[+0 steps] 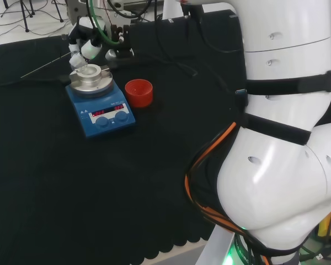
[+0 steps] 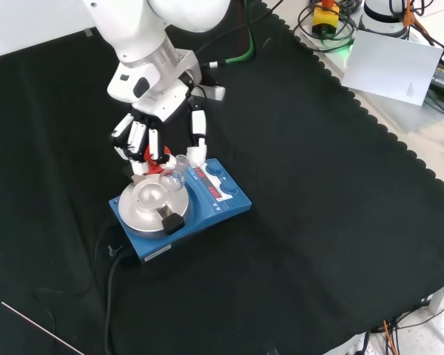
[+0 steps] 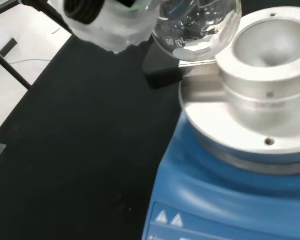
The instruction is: Place the round-bottom flask on the heater.
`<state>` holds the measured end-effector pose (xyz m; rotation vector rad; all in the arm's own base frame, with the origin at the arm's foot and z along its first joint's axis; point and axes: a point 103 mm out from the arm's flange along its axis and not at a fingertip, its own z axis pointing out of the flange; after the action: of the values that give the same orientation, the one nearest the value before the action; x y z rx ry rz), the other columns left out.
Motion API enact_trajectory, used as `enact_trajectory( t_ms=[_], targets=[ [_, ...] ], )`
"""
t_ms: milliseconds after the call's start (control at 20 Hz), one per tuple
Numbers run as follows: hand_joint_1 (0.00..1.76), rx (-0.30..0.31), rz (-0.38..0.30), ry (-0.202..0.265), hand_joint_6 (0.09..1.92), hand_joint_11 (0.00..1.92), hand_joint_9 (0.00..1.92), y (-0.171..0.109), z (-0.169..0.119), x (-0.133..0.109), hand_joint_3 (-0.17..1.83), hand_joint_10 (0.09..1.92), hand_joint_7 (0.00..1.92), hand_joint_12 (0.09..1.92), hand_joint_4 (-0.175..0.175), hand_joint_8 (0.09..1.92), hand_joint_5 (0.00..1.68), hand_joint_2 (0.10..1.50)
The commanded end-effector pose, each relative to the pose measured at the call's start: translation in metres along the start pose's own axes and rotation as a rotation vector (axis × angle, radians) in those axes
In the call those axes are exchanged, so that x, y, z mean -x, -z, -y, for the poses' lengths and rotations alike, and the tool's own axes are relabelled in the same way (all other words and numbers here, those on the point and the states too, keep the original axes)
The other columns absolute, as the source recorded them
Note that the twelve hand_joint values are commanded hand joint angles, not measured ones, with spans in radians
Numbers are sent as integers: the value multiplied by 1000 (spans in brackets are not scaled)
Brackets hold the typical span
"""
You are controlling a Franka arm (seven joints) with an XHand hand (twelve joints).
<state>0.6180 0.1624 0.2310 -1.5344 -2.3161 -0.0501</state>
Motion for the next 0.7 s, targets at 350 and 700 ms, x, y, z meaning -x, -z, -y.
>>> enact_trajectory(
  t_ms=[350,700],
  targets=[
    [1028,-4,-43,-23,1164,28,523,7,-14,35,667,607,448,1373,175,578,985,798],
    [1028,-22,4,-63,1165,28,522,-1,-17,41,669,608,447,1373,175,579,985,797]
  ],
)
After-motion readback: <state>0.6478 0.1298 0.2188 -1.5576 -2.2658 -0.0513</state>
